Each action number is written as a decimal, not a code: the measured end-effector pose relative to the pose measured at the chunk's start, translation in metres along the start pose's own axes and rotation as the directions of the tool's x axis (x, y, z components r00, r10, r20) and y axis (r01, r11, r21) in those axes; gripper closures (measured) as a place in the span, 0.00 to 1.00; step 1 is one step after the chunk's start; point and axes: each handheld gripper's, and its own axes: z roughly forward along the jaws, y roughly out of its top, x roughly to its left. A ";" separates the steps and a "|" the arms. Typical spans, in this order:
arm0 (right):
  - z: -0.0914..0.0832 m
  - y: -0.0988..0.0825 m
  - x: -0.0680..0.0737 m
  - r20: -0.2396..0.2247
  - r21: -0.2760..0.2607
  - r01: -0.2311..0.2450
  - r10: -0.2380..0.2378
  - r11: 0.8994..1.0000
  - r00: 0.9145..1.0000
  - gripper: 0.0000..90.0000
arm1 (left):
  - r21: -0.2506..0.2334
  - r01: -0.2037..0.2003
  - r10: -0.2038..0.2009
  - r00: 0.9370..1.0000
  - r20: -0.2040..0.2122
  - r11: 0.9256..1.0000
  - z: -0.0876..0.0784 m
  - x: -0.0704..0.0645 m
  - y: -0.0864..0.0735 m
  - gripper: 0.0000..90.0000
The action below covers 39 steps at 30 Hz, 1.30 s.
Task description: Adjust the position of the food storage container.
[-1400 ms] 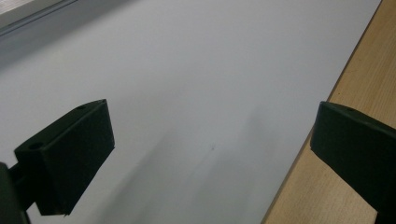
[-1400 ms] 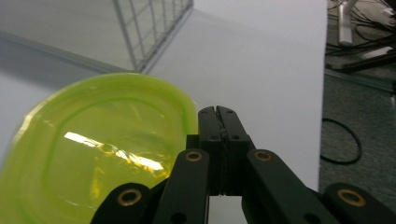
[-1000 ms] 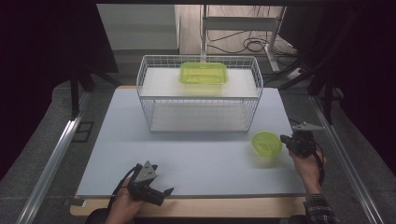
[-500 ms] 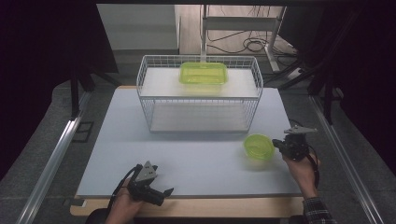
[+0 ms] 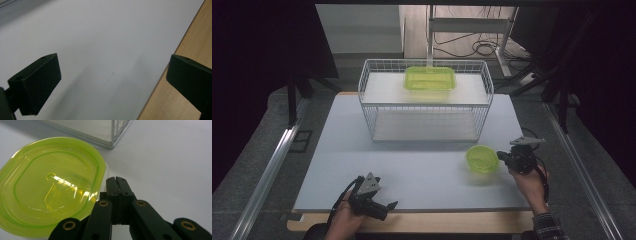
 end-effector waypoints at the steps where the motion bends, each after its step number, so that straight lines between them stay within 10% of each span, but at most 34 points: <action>1: 0.000 0.000 0.001 -0.006 0.001 -0.001 0.001 1.000 1.000 0.99 | 0.000 -0.001 0.001 1.000 0.000 1.000 0.000 0.000 0.000 0.00; 39: 0.026 0.009 0.065 -0.180 0.051 0.104 -0.093 0.993 0.979 0.98 | 0.019 0.001 -0.001 1.000 -0.006 1.000 0.002 0.000 0.000 0.00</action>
